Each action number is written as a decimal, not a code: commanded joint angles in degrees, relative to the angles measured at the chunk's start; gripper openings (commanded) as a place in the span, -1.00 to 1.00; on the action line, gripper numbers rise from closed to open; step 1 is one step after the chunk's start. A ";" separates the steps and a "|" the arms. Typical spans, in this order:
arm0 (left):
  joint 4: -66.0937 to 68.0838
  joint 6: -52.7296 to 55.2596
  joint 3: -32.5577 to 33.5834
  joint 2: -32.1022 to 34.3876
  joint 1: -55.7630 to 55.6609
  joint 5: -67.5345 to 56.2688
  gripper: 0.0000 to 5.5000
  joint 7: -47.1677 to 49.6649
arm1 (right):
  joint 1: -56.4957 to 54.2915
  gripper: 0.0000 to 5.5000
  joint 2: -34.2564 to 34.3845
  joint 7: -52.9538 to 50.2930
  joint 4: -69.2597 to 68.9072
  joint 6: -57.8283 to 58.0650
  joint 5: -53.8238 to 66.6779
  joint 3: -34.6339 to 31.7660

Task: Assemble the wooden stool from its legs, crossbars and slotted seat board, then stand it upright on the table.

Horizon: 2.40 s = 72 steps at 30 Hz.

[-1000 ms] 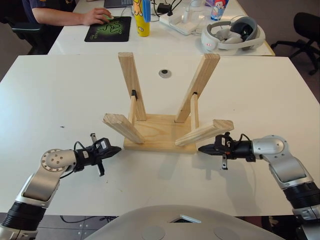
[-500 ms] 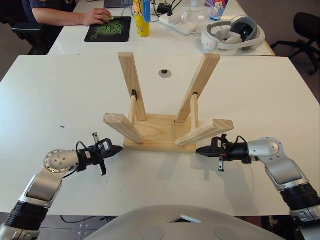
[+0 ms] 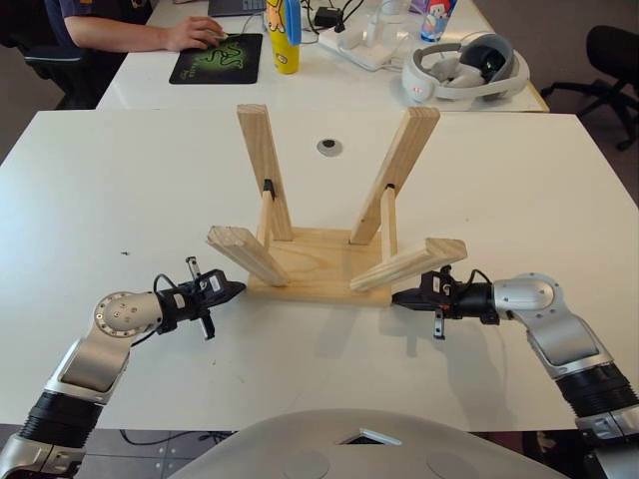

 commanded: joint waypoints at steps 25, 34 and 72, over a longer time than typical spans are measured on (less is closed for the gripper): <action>-13.21 11.51 5.92 -2.34 -2.65 -10.92 -0.99 -2.57 | -5.30 -1.00 4.55 0.50 -9.71 12.57 12.71 -7.83; -16.75 13.87 7.85 -2.73 -5.25 -12.79 -0.99 -1.75 | -7.57 -1.00 6.20 -0.52 -10.67 16.21 14.74 -9.82; -13.02 12.47 12.44 -5.29 -7.80 -11.52 -0.99 2.27 | -12.43 -1.00 10.43 -5.75 -4.76 16.12 14.72 -13.25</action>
